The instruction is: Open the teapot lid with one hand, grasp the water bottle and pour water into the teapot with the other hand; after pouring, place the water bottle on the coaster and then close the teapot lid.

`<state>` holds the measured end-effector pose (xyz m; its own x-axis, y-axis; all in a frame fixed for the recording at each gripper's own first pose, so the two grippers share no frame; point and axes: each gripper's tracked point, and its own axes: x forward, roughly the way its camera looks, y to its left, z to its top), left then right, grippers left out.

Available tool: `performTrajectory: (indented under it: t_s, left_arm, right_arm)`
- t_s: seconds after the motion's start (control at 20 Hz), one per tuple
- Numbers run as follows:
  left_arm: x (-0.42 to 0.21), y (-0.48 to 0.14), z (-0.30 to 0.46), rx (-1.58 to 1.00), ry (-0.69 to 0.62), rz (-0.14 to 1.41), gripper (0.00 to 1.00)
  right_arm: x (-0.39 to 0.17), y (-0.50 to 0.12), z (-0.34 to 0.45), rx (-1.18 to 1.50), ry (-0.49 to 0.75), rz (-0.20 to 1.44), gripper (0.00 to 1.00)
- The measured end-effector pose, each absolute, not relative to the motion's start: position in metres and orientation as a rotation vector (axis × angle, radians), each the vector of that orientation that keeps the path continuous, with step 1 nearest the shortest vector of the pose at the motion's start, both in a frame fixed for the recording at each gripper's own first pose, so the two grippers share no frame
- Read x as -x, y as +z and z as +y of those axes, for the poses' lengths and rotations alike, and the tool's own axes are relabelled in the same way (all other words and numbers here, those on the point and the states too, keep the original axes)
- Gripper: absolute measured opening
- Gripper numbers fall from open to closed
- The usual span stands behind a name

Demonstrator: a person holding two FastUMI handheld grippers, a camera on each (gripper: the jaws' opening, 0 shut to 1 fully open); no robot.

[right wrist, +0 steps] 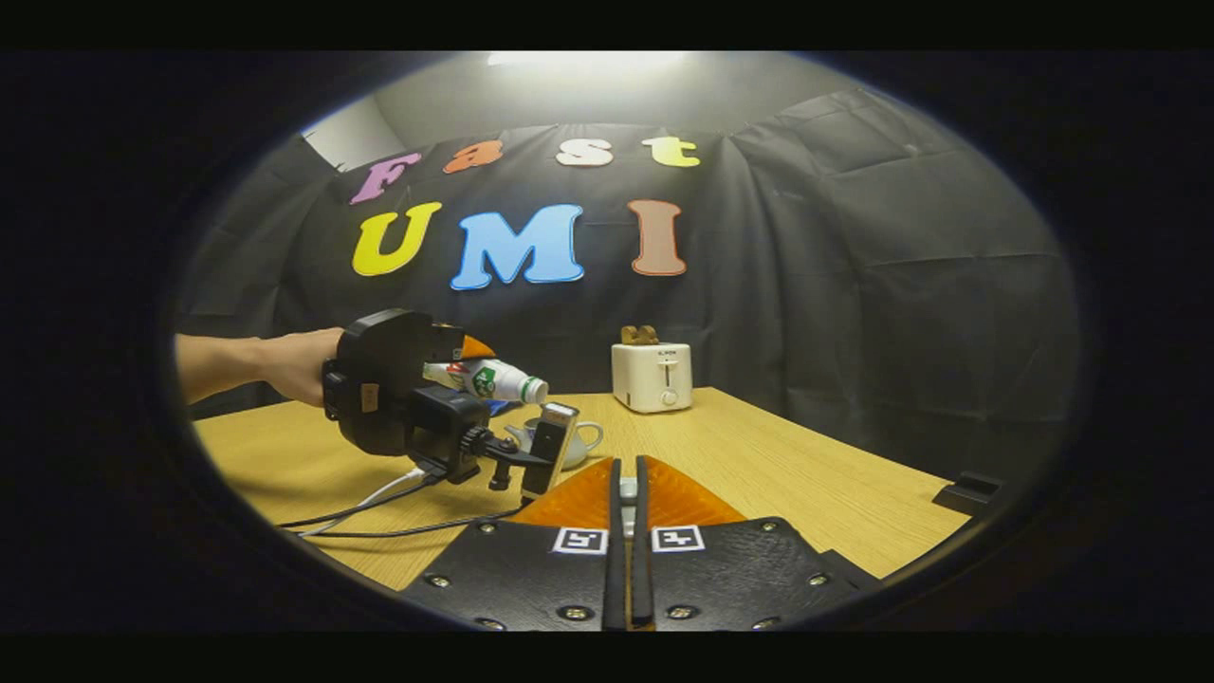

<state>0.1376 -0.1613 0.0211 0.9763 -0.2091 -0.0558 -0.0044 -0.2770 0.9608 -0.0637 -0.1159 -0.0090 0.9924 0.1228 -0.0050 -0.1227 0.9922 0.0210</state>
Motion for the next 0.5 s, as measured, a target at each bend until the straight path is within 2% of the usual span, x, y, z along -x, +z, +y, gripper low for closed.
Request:
performTrajectory:
  t_s: [0.5]
  left_arm:
    - [-0.1354,0.0216,-0.166,-1.874,-0.198,-0.167,0.81]
  right_arm:
    - [0.0639,-0.0083,-0.1189,-0.023,0.122,-0.001,0.02]
